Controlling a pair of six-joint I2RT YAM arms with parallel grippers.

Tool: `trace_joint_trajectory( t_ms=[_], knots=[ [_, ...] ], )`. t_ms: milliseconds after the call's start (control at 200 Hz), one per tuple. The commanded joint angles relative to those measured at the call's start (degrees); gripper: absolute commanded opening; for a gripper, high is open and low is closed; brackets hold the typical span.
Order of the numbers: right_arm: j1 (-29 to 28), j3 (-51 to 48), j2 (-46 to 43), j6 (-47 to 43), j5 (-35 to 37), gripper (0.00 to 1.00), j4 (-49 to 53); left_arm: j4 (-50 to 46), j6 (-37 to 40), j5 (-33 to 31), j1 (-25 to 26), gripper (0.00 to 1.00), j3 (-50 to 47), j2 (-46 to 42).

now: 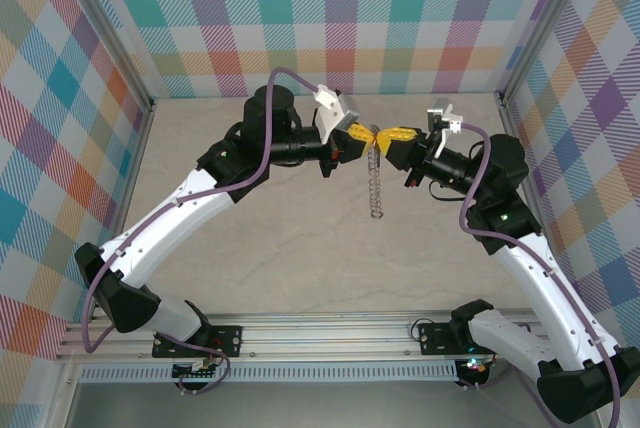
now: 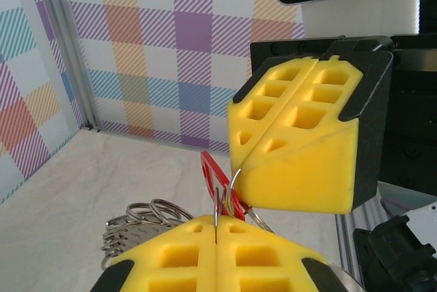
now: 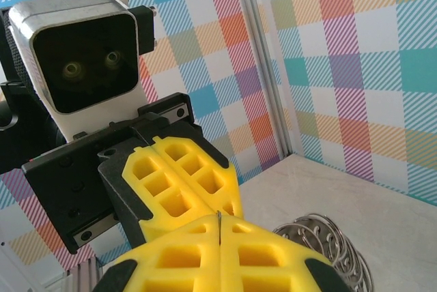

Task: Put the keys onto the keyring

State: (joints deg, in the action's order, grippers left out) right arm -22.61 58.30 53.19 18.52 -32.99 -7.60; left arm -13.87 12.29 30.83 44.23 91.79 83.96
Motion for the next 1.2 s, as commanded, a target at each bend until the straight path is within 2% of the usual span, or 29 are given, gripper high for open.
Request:
trace_joint_trajectory(
  t_ms=[0, 425, 645, 945, 1195],
  knots=[
    [-0.5, 0.2, -0.2, -1.8, 1.1, 0.0, 0.3, 2.5, 0.0, 1.4, 0.9, 0.0, 2.5, -0.4],
    [-0.3, 0.6, 0.8, -3.2, 7.8, 0.0, 0.4, 2.8, -0.2, 2.4, 1.2, 0.0, 1.8, -1.0],
    [1.1, -0.1, 1.0, -2.8, 8.5, 0.0, 1.3, 5.5, -0.7, 0.9, 1.2, 0.0, -0.3, -2.8],
    [3.6, -1.3, 0.8, -0.6, 6.7, 0.0, 1.1, 7.5, -1.0, -0.4, 1.2, 0.0, -2.0, -4.2],
    [3.6, -0.3, 1.9, 0.2, -1.4, 0.0, 1.2, 10.0, -2.0, -1.0, 1.2, 0.0, -3.2, -4.5]
  ],
)
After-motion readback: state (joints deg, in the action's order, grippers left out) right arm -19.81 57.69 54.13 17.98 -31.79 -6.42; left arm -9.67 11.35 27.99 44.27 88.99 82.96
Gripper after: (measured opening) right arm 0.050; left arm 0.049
